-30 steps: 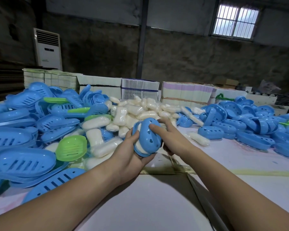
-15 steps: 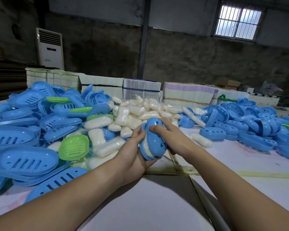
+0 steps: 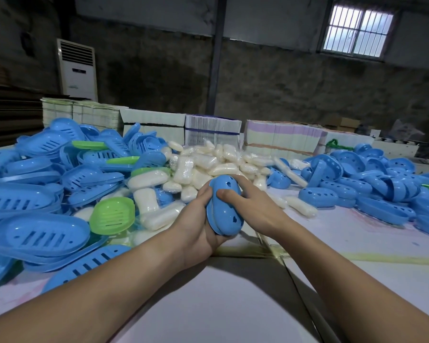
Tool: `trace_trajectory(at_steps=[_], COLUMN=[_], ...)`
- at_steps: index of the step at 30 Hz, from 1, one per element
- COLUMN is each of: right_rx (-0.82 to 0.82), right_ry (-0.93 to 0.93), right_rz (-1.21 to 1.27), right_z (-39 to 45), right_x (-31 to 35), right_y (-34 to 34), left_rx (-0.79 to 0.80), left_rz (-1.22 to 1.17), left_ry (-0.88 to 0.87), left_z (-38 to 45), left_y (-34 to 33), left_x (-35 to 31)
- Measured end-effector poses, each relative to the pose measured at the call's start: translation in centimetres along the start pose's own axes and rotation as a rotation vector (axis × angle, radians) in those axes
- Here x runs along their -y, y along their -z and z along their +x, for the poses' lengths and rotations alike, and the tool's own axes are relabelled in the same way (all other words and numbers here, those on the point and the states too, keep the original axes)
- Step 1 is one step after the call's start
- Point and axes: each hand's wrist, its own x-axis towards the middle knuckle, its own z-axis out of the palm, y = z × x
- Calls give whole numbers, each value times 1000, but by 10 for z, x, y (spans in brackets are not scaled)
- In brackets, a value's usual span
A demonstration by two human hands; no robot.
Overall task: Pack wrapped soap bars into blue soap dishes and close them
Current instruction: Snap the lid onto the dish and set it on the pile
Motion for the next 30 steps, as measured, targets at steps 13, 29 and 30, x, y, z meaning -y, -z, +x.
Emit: trace_trajectory(at_steps=[13, 29, 30], right_rx=[-25, -81, -93], right_ry=[-32, 1, -2], right_rz=[79, 44, 55], right_z=[2, 1, 2], right_x=[2, 0, 1], right_y=[0, -3, -2], left_rx=[-15, 1, 8], left_rz=[40, 43, 34], left_ry=[-51, -11, -2], left_z=[-2, -4, -4], left_y=[-3, -3, -4], left_x=[-1, -5, -5])
